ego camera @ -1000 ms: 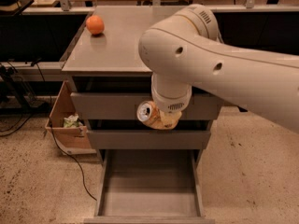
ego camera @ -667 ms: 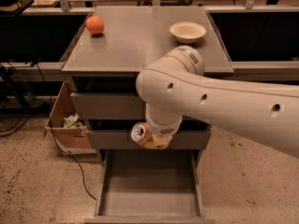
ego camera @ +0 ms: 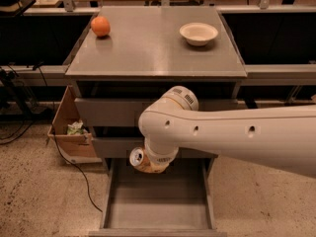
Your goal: Place orange can into bottom drawer
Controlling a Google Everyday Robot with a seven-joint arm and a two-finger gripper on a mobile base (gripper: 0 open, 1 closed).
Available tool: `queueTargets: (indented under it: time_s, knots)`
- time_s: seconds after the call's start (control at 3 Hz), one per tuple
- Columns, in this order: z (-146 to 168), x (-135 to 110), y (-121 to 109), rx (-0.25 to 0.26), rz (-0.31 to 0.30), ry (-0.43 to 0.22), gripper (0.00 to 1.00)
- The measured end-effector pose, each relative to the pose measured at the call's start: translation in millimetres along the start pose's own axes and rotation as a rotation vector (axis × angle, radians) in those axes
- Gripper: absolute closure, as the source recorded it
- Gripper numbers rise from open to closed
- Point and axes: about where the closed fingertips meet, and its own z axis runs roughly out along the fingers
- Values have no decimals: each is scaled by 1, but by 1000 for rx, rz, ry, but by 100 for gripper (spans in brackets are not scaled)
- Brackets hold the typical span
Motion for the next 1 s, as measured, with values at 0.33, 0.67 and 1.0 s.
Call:
queueTargets:
  time_s: [0.33,0.67,1.0]
  knots:
    - [0,0,0,0,0,0,100]
    - [31,-5,4,-14,12,-24,100]
    - [96,-12,7,-42,25,-66,100]
